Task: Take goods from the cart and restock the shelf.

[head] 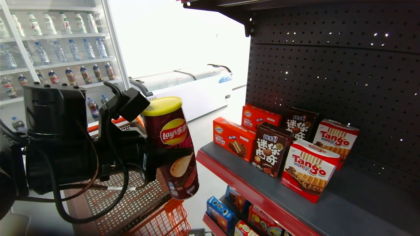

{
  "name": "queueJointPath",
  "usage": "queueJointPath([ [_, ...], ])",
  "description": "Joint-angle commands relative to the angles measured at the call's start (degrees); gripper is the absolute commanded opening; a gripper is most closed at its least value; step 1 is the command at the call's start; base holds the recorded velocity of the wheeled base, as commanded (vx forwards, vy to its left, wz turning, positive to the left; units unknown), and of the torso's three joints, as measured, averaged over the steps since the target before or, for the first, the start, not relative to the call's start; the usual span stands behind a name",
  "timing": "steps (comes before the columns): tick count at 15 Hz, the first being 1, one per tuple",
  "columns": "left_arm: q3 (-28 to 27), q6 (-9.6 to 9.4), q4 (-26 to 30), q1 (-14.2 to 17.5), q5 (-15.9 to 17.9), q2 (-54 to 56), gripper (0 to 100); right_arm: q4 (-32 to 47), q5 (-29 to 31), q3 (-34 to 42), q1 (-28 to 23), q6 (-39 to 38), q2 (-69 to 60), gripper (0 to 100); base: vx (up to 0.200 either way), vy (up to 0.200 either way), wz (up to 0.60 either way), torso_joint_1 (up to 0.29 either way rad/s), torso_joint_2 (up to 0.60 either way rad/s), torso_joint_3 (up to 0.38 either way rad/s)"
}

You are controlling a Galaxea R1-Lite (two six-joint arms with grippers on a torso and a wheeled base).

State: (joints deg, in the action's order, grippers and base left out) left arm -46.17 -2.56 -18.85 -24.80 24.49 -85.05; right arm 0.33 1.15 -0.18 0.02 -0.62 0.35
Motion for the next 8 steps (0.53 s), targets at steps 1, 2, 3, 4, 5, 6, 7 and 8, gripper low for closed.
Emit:
queueJointPath([
  [1, 0.1, 0.01, 4.3, -1.8, 0.2, 3.8, 0, 0.0, 0.0, 0.0, 0.1, 0.0, 0.1, 100, 0.0, 0.0, 0.0, 0.0, 0.0, 0.0],
  [2, 0.3, 0.01, 6.1, -2.7, 0.2, 4.9, 0, 0.0, 0.0, 0.0, 0.1, 0.0, 0.1, 100, 0.0, 0.0, 0.0, 0.0, 0.0, 0.0],
  [3, 0.4, -0.08, 8.0, -4.0, 0.2, 6.3, 0, 0.0, 0.0, 0.0, 0.1, 0.0, 0.1, 100, 0.0, 0.0, 0.0, 0.0, 0.0, 0.0],
  [4, 0.4, -0.08, 8.0, -4.8, 0.3, 6.7, 0, 0.0, 0.0, 0.0, 0.1, 0.0, 0.1, 100, 0.0, 0.0, 0.0, 0.0, 0.0, 0.0],
  [5, 0.2, -0.25, 8.0, -5.8, 0.3, 6.8, 0, -0.1, 0.0, 0.0, 0.1, 0.0, 0.1, 100, 0.0, 0.0, 0.0, 0.0, 0.0, 0.0],
  [6, 0.4, -0.34, 8.1, -6.8, 0.3, 7.2, 0, 0.0, 0.0, 0.0, 0.1, 0.0, 0.1, 100, 0.0, 0.0, 0.0, 0.0, 0.0, 0.0],
  [7, 0.6, -0.34, 8.1, -7.1, 0.3, 7.3, 0, 0.0, 0.0, 0.0, 0.1, 0.0, 0.1, 100, 0.0, 0.0, 0.0, 0.0, 0.0, 0.0],
  [8, 1.8, -0.43, 8.2, -7.2, 0.5, 7.5, 0, 0.0, 0.0, 0.0, 0.1, 0.0, 0.1, 100, 0.0, 0.0, 0.0, 0.0, 0.0, 0.0],
])
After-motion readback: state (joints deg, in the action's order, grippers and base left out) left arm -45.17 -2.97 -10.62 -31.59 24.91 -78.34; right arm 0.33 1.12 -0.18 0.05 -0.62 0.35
